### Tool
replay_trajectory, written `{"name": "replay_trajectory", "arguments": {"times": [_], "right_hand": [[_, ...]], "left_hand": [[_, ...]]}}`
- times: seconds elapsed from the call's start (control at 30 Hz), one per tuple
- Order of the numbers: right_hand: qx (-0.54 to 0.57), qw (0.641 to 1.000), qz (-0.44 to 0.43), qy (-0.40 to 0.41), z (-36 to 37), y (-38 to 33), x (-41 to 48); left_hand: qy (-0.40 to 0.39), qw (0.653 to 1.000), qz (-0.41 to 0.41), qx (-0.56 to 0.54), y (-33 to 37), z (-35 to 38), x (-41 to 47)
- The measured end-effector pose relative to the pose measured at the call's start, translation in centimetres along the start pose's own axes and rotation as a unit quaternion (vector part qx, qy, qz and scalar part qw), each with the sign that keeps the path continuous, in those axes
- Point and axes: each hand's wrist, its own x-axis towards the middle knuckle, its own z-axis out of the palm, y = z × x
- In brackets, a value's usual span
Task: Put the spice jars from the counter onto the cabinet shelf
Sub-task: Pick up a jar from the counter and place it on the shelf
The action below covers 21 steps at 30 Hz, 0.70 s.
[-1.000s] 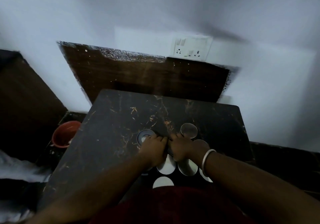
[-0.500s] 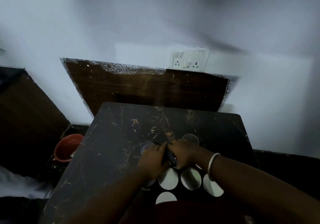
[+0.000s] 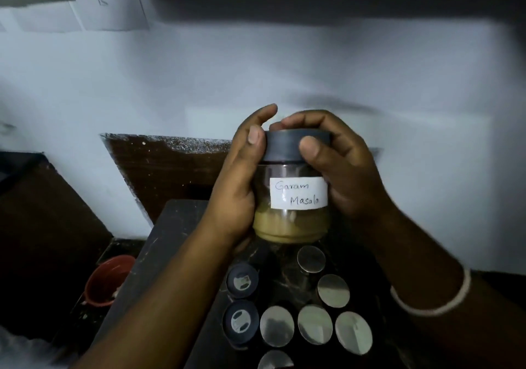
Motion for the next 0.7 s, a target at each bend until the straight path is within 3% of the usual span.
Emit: {"name": "replay_trajectory", "arguments": {"times": [0.13, 0.7], "right_hand": [[0.099, 0.992, -0.042, 0.058, 1.3, -1.1, -1.8], [0.074, 0.992, -0.061, 0.077, 1.5, -2.6, -2.2]], "left_hand": [[0.006, 0.999, -0.007, -0.040, 1.4, 1.6, -0.8], [0.015, 0.999, 0.007, -0.044, 1.0, 2.8, -1.7]]}}
